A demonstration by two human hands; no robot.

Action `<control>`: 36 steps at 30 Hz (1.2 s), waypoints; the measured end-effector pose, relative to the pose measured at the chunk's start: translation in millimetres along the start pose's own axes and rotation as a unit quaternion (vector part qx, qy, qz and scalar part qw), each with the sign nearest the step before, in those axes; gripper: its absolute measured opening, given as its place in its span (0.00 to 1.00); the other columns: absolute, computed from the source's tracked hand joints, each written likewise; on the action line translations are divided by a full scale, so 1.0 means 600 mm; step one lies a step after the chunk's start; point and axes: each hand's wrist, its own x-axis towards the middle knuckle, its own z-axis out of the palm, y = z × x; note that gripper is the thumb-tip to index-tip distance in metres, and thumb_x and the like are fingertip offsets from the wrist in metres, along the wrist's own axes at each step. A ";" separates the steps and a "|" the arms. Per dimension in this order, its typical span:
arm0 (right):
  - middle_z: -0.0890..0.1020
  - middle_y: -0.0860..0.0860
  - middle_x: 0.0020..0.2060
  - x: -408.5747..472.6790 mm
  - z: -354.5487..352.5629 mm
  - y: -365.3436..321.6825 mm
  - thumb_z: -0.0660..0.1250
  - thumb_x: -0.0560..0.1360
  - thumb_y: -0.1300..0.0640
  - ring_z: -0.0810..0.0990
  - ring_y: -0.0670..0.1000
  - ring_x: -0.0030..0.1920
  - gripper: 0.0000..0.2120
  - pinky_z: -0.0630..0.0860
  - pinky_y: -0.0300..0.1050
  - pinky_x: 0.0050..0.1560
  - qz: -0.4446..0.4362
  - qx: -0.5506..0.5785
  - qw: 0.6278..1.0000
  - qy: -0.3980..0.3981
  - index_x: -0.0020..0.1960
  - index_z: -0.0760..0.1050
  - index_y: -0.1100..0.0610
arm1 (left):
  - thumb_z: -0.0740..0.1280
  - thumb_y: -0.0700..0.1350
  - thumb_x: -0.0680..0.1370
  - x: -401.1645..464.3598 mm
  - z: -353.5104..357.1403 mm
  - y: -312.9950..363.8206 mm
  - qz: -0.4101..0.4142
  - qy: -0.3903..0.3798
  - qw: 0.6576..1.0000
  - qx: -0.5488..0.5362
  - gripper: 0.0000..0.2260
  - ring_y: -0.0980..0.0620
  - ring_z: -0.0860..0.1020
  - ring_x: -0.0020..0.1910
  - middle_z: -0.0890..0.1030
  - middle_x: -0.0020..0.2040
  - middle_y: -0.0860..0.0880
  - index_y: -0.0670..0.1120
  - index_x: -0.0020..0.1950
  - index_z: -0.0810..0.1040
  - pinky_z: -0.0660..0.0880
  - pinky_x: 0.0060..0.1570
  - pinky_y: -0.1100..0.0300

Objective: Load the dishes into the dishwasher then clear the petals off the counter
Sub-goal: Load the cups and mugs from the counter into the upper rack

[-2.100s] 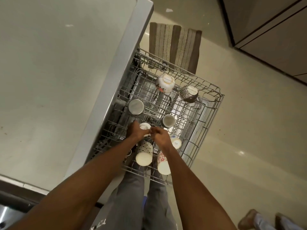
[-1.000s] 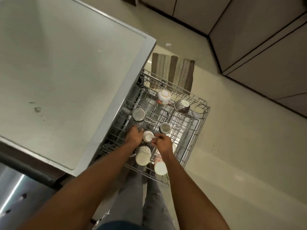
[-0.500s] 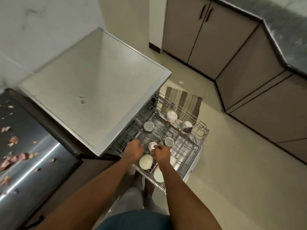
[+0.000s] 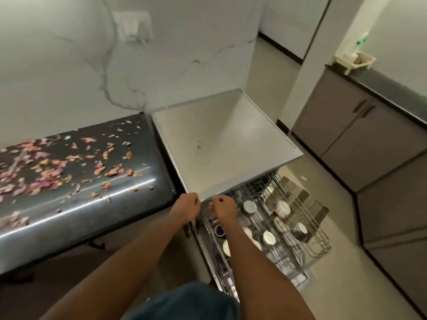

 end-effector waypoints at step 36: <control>0.87 0.52 0.37 -0.317 0.651 -0.220 0.64 0.80 0.59 0.87 0.48 0.39 0.11 0.85 0.54 0.50 -0.240 -0.265 0.871 -0.338 0.42 0.82 0.55 | 0.62 0.43 0.78 -0.334 -0.279 -0.611 -0.294 0.287 0.902 -0.132 0.11 0.46 0.80 0.39 0.80 0.38 0.47 0.49 0.35 0.72 0.75 0.39 0.54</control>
